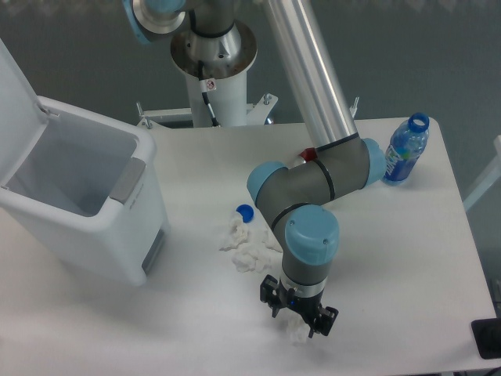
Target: Pick up the paper ball
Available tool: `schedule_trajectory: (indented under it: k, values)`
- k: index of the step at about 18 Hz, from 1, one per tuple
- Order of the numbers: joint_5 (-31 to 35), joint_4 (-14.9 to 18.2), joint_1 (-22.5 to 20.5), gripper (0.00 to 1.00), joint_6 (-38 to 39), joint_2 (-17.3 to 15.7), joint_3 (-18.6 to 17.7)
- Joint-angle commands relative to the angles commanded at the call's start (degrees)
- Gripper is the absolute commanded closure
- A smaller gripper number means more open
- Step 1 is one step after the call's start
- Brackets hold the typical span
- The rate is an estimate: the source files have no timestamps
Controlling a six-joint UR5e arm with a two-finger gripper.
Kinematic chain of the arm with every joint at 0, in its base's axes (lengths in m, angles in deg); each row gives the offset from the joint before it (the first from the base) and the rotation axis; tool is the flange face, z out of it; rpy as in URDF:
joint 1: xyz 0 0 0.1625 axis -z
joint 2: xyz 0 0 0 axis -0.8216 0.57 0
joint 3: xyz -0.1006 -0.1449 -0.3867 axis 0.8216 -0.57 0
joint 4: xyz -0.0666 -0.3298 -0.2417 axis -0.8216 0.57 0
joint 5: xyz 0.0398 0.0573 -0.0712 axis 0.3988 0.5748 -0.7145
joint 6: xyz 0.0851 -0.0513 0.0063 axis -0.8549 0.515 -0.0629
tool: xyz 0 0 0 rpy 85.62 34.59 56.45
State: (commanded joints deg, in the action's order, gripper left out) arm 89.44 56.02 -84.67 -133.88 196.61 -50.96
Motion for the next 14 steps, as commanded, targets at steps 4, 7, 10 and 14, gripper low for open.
schedule_trajectory:
  k: [4, 7, 10, 14]
  values:
    - [0.0, 0.0, -0.1, 0.61, 0.2, -0.2, -0.3]
    - [0.0, 0.0, 0.0, 0.88, 0.4, -0.4, -0.4]
    - [-0.1, 0.1, 0.2, 0.94, 0.4, -0.5, -0.4]
    - [-0.3, 0.1, 0.4, 0.97, 1.2, -1.1, -0.6]
